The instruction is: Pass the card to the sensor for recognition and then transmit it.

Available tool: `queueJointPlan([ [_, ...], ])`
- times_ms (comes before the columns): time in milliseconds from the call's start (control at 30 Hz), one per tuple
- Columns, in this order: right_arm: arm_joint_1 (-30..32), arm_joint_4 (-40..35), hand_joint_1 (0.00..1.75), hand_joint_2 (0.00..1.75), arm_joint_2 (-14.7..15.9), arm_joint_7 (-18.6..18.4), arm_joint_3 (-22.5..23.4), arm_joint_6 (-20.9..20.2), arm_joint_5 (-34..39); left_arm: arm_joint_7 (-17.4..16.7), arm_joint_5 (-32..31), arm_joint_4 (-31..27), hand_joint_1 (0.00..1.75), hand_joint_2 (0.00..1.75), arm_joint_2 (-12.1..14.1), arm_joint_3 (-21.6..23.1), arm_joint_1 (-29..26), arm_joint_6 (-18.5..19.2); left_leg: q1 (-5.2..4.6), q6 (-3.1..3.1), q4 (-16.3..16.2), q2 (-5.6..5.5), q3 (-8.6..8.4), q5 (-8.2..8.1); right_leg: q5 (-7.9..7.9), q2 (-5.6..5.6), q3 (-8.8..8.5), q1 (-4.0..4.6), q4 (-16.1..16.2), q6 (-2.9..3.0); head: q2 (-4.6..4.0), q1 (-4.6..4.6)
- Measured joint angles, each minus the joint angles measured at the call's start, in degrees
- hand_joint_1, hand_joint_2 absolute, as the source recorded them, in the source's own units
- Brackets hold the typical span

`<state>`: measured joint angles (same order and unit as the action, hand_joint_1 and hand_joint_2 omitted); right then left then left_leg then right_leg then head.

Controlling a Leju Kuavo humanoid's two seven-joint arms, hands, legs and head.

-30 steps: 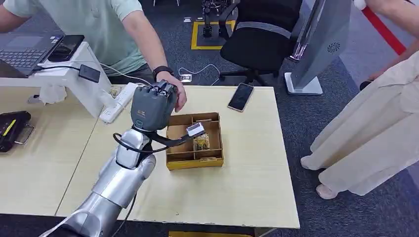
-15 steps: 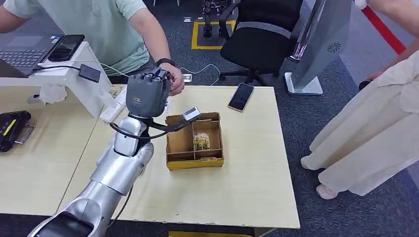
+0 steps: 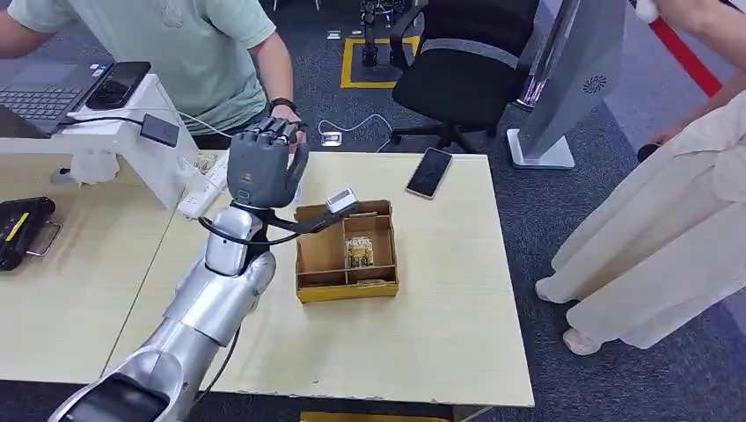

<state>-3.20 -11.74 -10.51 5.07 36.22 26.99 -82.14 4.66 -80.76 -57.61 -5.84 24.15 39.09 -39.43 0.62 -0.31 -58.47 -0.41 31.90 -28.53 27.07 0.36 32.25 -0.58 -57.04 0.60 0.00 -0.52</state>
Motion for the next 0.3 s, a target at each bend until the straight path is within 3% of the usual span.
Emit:
queueJointPlan([
  [300, 0.2, 0.0, 0.00, 1.75, 0.0, 0.5, -0.4, 0.0, 0.2, 0.0, -1.3, -0.9, 0.00, 1.75, 0.0, 0.0, -1.4, 0.0, 0.00, 0.00, 0.0, 0.00, 0.01, 0.00, 0.00, 0.00, 0.00, 0.00, 0.0, 0.00, 0.00, 0.04],
])
